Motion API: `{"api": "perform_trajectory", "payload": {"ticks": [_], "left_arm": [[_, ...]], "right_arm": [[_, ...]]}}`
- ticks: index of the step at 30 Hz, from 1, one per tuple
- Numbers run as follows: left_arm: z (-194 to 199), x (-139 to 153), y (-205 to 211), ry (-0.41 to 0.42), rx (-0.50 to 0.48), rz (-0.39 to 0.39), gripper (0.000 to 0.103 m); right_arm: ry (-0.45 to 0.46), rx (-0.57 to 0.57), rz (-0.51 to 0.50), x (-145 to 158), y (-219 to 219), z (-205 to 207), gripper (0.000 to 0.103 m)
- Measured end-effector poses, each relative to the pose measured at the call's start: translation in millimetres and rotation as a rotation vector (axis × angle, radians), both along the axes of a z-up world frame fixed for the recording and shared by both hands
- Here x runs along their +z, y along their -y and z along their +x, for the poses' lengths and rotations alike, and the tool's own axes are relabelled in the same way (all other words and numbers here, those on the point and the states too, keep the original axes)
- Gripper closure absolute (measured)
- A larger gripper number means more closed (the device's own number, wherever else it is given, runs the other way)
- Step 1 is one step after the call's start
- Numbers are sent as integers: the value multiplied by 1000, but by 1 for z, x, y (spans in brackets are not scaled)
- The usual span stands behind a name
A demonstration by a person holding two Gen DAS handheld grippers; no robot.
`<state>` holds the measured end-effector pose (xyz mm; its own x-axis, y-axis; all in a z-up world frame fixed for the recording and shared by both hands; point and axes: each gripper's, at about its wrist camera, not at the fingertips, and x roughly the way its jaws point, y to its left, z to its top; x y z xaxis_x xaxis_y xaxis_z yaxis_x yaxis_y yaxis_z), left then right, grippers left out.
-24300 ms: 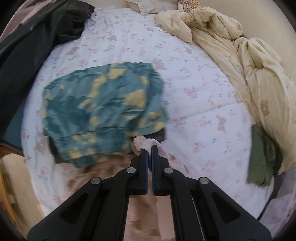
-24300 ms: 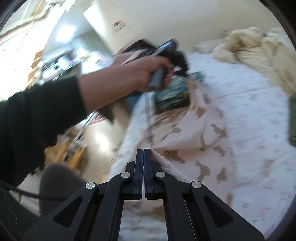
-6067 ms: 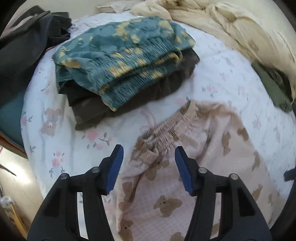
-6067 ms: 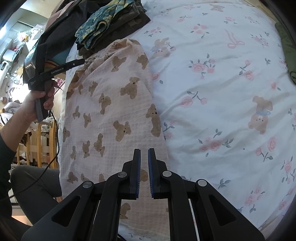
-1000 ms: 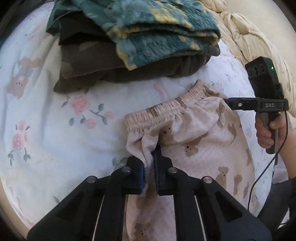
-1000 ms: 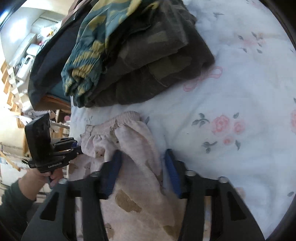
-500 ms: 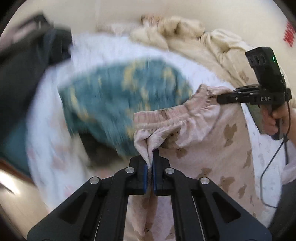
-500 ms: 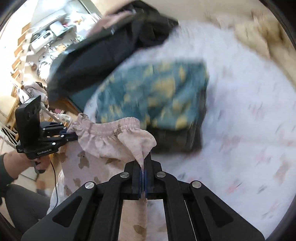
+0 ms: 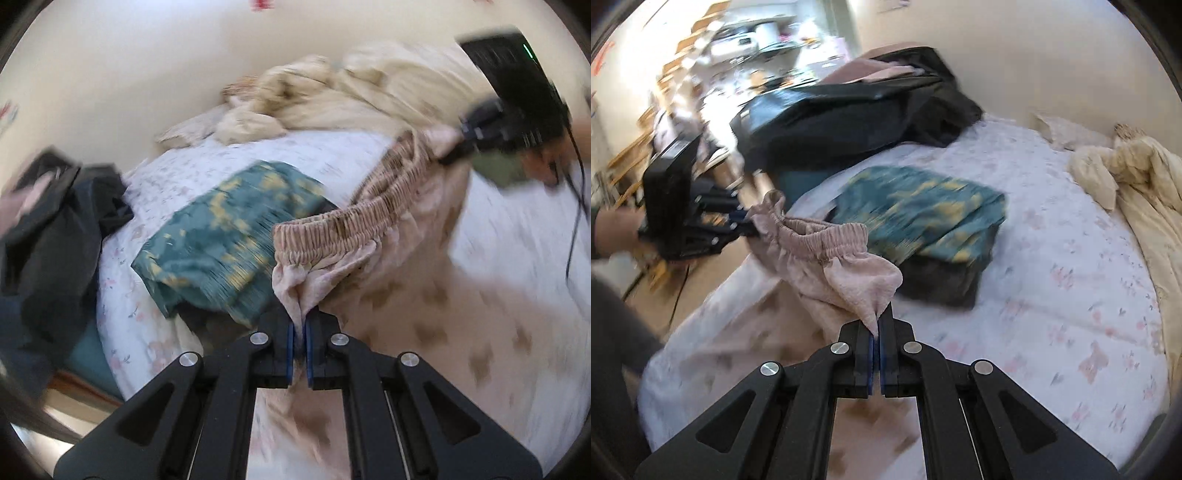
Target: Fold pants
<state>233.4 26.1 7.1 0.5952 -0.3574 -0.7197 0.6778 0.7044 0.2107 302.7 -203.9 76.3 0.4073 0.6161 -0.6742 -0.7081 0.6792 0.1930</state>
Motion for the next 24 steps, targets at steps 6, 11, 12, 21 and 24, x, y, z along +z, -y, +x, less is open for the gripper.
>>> {"api": "perform_trajectory", "payload": {"ticks": [6, 11, 12, 21, 24], "left_arm": [[-112, -13, 11, 13, -196, 116, 100], [-179, -61, 28, -56, -368, 311, 97], [-185, -70, 30, -112, -396, 346, 97], [-140, -57, 0, -478, -170, 255, 83], [-106, -39, 4, -525, 39, 86, 77]], "right_arm": [[-21, 74, -24, -22, 10, -96, 103], [-78, 142, -160, -68, 8, -158, 97], [-112, 144, -184, -78, 7, -164, 92], [-320, 114, -178, -78, 26, -176, 68], [-361, -90, -142, -70, 33, -153, 59]]}}
